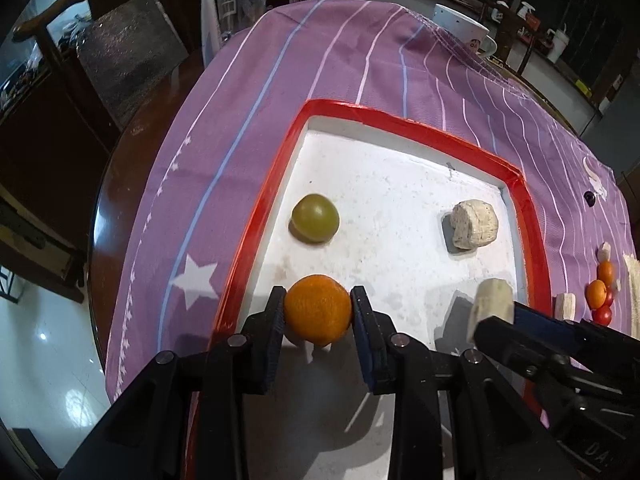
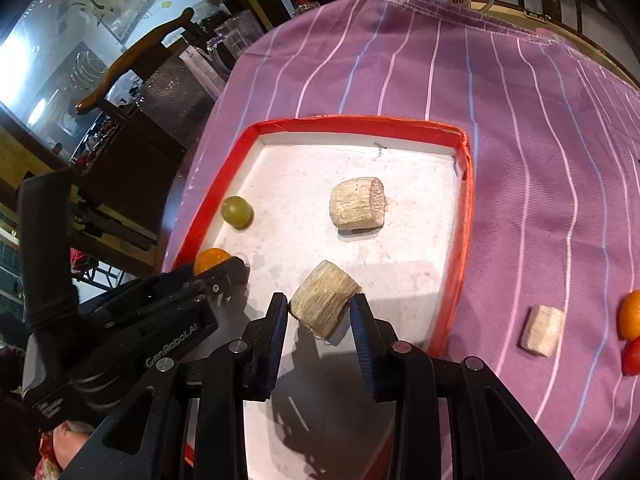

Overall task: Organize fruits
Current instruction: 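Carry the orange and chunk into the tray and open both tools, then move both tools back toward the tomatoes and oranges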

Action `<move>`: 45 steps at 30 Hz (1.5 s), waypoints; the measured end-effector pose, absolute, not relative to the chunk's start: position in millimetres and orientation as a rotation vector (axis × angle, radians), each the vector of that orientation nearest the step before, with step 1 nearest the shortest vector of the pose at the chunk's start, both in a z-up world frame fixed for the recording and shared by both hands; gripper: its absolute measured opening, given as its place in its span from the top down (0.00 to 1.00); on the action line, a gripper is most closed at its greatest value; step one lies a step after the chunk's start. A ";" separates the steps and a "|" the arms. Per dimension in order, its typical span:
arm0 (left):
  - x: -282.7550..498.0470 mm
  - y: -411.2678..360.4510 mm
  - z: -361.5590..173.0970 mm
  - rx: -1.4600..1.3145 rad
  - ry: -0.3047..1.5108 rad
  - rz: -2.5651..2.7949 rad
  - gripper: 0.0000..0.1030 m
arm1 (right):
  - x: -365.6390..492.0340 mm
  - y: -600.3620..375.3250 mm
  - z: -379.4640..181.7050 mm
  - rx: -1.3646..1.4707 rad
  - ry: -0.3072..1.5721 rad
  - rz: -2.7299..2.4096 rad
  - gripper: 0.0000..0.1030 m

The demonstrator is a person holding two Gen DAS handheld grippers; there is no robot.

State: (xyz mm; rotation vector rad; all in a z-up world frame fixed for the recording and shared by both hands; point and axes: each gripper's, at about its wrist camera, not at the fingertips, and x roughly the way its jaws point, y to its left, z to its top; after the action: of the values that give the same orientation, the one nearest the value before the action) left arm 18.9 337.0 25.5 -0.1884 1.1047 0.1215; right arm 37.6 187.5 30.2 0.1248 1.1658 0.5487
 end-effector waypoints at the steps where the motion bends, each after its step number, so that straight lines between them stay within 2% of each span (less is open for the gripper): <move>1: 20.0 336.4 25.2 -0.184 1.104 0.119 0.69 | 38.6 188.2 28.9 0.127 1.167 0.545 0.65; 9: 18.6 347.9 27.4 -0.248 1.102 0.098 0.52 | 45.6 183.4 20.1 0.190 1.182 0.532 0.63; 13: 12.4 352.4 36.1 -0.277 1.093 0.106 0.49 | 45.4 179.7 22.5 0.204 1.173 0.535 0.63; 18: -0.5 354.2 51.4 -0.294 1.064 0.129 0.42 | 44.9 170.8 31.6 0.260 1.160 0.555 0.63; 32: -25.6 309.1 107.2 -0.278 0.943 0.068 0.37 | 8.8 83.2 70.6 0.423 1.067 0.439 0.63; 45: -33.8 203.0 113.4 -0.188 0.965 -0.076 0.37 | -30.9 -57.1 47.8 0.534 1.116 0.205 0.63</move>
State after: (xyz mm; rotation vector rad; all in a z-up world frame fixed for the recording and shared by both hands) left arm -33.8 203.0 113.4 -0.1884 0.9654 -0.0763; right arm -30.9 -57.1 47.8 0.5343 1.1165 0.2049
